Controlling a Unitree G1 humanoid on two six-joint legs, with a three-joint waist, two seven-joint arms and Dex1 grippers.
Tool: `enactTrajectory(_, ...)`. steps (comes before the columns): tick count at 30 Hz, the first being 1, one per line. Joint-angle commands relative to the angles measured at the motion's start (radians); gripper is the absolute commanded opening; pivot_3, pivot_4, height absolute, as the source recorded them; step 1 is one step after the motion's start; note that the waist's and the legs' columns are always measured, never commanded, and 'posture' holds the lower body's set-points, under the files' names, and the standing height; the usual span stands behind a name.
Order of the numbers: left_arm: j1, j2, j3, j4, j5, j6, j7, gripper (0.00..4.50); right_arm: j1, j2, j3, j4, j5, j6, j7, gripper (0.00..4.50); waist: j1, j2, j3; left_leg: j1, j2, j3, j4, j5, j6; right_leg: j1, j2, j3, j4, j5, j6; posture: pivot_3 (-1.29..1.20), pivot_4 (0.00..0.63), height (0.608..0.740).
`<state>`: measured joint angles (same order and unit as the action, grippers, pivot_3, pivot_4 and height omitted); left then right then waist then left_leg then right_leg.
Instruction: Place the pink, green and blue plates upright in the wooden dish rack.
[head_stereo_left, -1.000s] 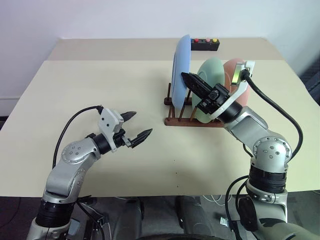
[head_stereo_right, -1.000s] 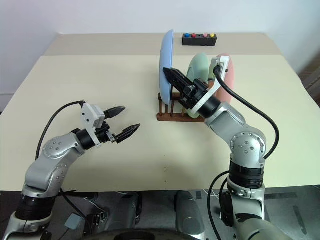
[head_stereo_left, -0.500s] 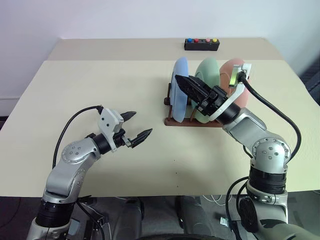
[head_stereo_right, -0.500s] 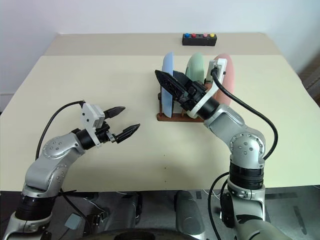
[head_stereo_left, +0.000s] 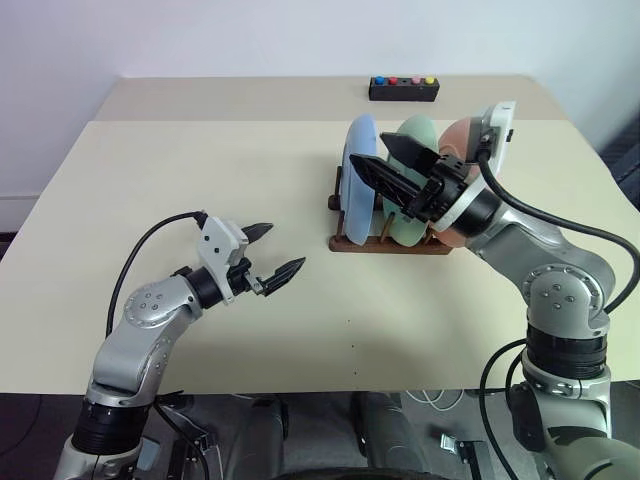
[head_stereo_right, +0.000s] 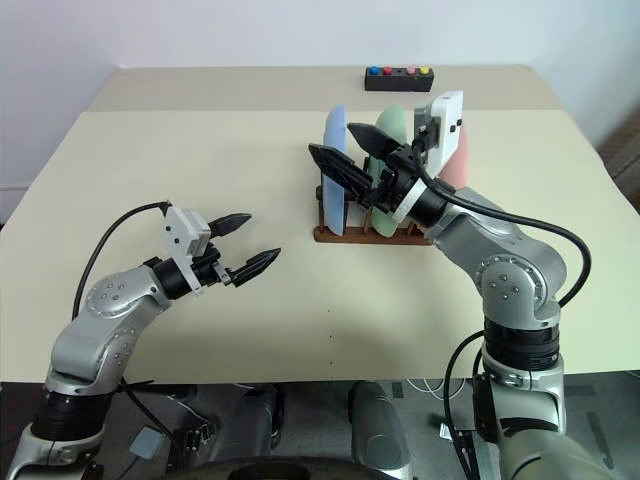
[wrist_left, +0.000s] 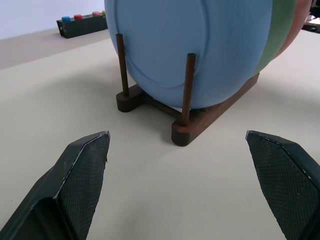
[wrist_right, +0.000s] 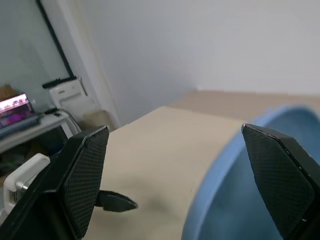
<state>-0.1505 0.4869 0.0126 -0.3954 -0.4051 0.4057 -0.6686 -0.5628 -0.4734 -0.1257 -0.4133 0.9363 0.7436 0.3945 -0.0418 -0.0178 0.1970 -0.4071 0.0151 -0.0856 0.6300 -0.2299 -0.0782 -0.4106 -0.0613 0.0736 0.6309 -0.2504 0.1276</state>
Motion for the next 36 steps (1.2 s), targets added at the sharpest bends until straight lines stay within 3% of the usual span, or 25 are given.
enactTrajectory(1,-0.008,-0.005,-0.003,-0.022,0.002,-0.018,0.004,4.50,-0.015,-0.082,0.000,-0.074,-0.119,-0.104,0.088,4.31,0.002,0.000,0.000,0.000,0.000,0.000,0.000,0.000,0.000,0.000,0.000,0.000,0.000,0.000,0.000,0.00,0.150,0.730)
enactTrajectory(6,-0.025,-0.012,0.003,0.005,0.011,-0.033,0.005,4.50,0.070,-0.245,-0.161,-0.050,-0.155,-0.204,0.256,4.31,0.012,0.000,0.000,-0.001,0.000,0.000,0.000,0.000,0.000,0.000,0.000,0.000,-0.001,0.000,0.000,0.00,0.150,0.730)
enactTrajectory(10,-0.038,-0.016,-0.001,0.036,0.020,-0.048,-0.002,4.50,0.236,-0.371,-0.323,0.009,-0.182,-0.245,0.395,4.31,0.026,0.000,0.000,0.000,0.000,0.001,0.001,0.000,0.000,0.001,0.000,0.000,-0.002,0.000,0.000,0.00,0.150,0.730)
enactTrajectory(16,-0.062,-0.014,0.004,0.106,0.035,-0.081,-0.016,4.50,0.516,-0.377,-0.516,0.073,-0.174,-0.274,0.529,4.31,0.029,0.000,0.000,0.000,0.000,0.001,0.001,0.000,0.000,0.001,0.000,0.001,-0.002,0.000,0.000,0.00,0.150,0.730)
enactTrajectory(19,-0.062,-0.009,0.015,0.151,0.044,-0.104,-0.019,4.50,0.634,-0.354,-0.530,0.096,-0.208,-0.301,0.560,4.31,0.027,0.000,0.000,0.000,0.000,0.002,0.001,0.000,0.000,0.002,0.000,0.001,-0.002,0.000,0.000,0.00,0.150,0.730)
enactTrajectory(23,-0.048,-0.006,0.025,0.200,0.073,-0.140,-0.008,4.50,0.677,-0.320,-0.480,0.164,-0.287,-0.361,0.544,4.31,0.021,0.001,-0.001,0.001,0.000,0.003,0.001,0.000,0.000,0.002,0.000,0.002,-0.002,0.000,0.000,0.00,0.150,0.730)
enactTrajectory(28,-0.026,-0.016,0.033,0.251,0.105,-0.177,0.020,4.50,0.603,-0.259,-0.411,0.372,-0.377,-0.475,0.520,4.31,0.023,0.001,-0.001,0.002,0.000,0.003,0.002,0.000,0.000,0.002,0.000,0.002,-0.002,-0.001,0.000,0.00,0.150,0.730)
enactTrajectory(36,0.019,0.000,0.055,0.283,0.134,-0.217,0.034,4.50,0.499,-0.249,-0.330,0.587,-0.443,-0.584,0.564,4.31,0.024,0.002,-0.001,0.002,0.000,0.003,0.002,0.000,0.000,0.002,0.000,0.002,-0.002,-0.001,0.000,0.00,0.150,0.730)
